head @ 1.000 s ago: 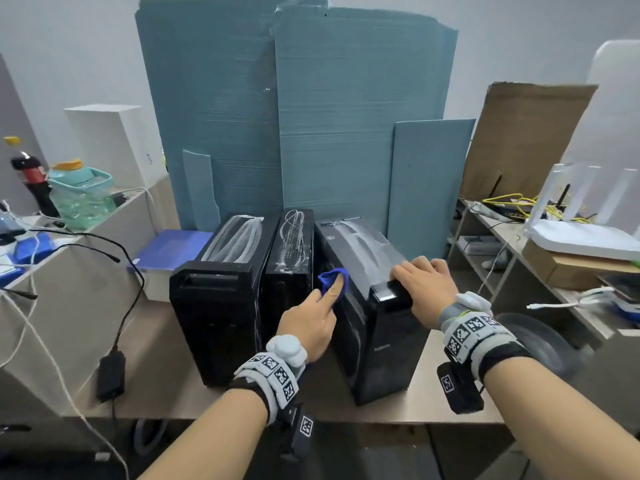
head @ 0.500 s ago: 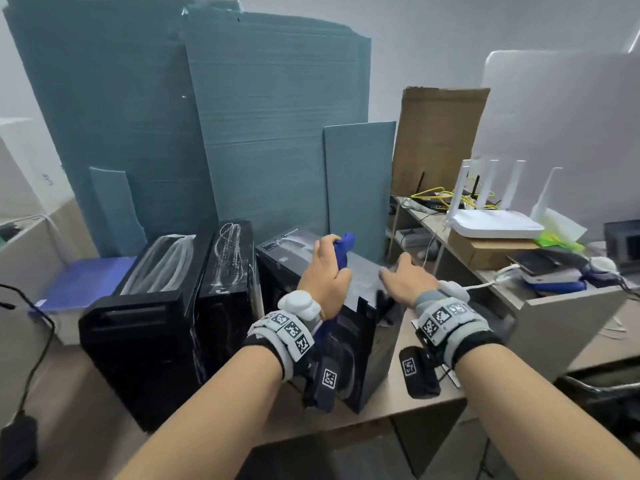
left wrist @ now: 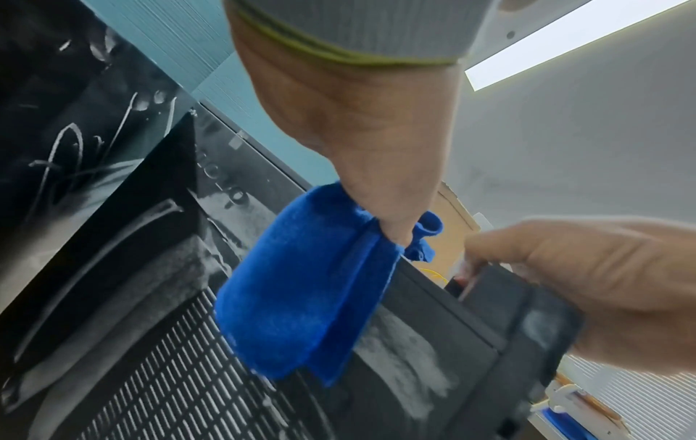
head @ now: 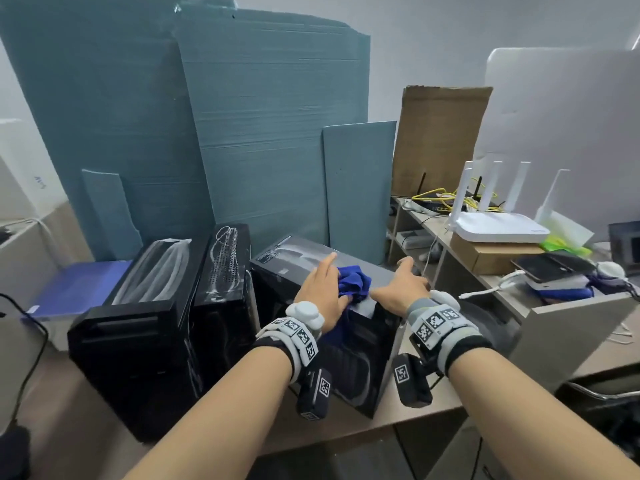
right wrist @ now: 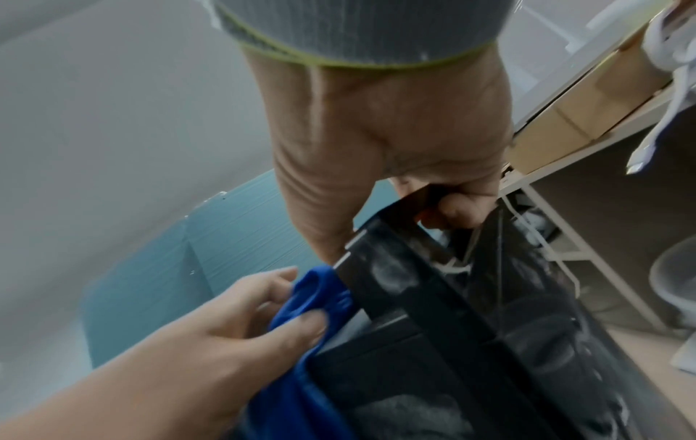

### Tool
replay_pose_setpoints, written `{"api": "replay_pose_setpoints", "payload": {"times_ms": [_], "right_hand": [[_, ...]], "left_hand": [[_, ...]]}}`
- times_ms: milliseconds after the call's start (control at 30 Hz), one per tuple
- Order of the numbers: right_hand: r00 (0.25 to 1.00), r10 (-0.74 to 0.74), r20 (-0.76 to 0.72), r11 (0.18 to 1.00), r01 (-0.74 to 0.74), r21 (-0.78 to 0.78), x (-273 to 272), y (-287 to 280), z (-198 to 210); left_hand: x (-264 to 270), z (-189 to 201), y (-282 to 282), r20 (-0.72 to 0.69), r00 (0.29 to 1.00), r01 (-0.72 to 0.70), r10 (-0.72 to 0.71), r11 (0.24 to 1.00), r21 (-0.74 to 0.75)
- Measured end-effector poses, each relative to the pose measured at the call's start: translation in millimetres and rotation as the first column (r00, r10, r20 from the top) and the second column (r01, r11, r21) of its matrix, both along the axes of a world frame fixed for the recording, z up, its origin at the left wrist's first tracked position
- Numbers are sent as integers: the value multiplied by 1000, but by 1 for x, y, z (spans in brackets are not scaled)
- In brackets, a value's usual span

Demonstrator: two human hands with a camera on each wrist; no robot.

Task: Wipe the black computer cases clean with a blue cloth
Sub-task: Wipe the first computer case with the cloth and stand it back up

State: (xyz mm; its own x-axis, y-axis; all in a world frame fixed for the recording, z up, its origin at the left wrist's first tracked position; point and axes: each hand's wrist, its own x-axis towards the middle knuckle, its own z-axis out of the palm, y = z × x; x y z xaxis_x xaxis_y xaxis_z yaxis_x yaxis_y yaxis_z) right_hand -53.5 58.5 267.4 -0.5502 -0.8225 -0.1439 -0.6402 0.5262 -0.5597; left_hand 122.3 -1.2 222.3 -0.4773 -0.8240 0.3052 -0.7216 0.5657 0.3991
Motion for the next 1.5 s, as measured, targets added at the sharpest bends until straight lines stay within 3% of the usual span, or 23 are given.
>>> {"api": "replay_pose_setpoints", "payload": {"times_ms": [133,267,367,567,667,733,867,1000,1100,1167,1300,1367,1500], "right_hand": [[998,64,-23,998,-64,0,-34,1,3],[992,116,-41,993,-116,-2,-52,1,4],[995,76,-60,997,-76,-9,-57,-2,-2],[996,37,-76,991,-46,-127,-68,-11,-15],[996,40,-79,989,-51,-138,-73,-16,-18],[993,79,-83,987,-90,-136,-73,-20,-19],[988,139,-66,980,-147,-132,-88,-26,-15],[985,165,-56,977,-171,-127,-93,-29,-16],[982,180,-54,973,-186,-136,-96,-33,-17],[982,176,-70,975,-183,-128,-94,-34,-19],[981,166,-100,978,-177,-109,-92,-33,-21],[981,158,-111,982,-168,-89,-90,-34,-20],[979,129,-160,990,-137,-42,-88,-32,-19]], "left_hand": [[0,-3,-2,-118,993,2,-2,1000,2],[-15,-8,-2,-31,999,7,-9,998,-57],[-34,-13,2,-13,1000,10,-11,997,-77],[-90,-13,22,-24,942,334,-335,941,-51],[-91,-15,11,-5,916,399,-400,914,-73],[-72,-18,-10,-19,950,309,-310,950,-39],[-45,-11,-41,-99,992,-71,74,997,40],[-37,-6,-49,64,926,-370,372,928,-51],[-46,-13,-52,110,877,-461,469,883,-90],[-57,-17,-48,120,902,-407,415,909,-86],[-107,-13,-17,75,994,-76,78,997,-18],[-126,-17,-9,41,998,52,-53,998,23],[-131,-17,-6,41,988,148,-149,989,17]]}}
